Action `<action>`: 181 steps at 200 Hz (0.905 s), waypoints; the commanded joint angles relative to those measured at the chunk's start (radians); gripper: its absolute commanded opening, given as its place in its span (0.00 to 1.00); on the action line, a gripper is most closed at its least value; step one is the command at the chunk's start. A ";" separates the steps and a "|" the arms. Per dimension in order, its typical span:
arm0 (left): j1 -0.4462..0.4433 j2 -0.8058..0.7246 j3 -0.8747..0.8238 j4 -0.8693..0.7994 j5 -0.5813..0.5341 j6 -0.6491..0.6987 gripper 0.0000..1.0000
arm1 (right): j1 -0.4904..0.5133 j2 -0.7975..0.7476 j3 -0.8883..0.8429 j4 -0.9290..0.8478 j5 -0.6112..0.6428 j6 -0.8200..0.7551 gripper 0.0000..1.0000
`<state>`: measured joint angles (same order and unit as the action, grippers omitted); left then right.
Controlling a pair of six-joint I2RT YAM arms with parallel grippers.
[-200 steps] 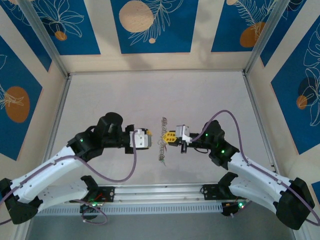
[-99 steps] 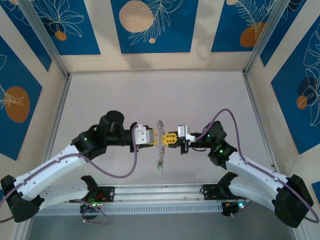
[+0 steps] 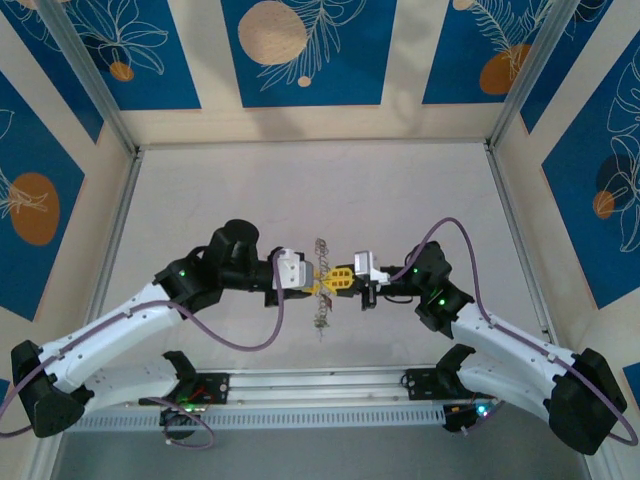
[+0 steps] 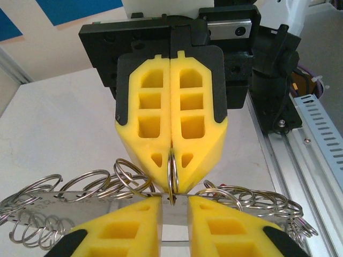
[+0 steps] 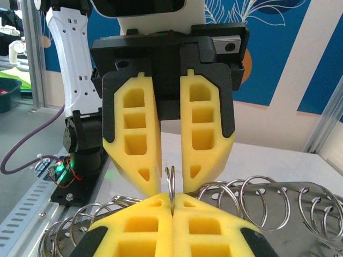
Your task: Put the keys on the keyring
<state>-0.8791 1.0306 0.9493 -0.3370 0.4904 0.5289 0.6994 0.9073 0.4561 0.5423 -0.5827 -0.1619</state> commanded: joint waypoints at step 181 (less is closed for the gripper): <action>-0.002 0.074 0.098 -0.032 -0.024 -0.032 0.00 | 0.113 -0.007 0.047 -0.126 0.249 -0.194 0.03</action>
<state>-0.8658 1.0790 0.9802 -0.4404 0.4519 0.5213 0.7849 0.9051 0.4656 0.4007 -0.3794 -0.3344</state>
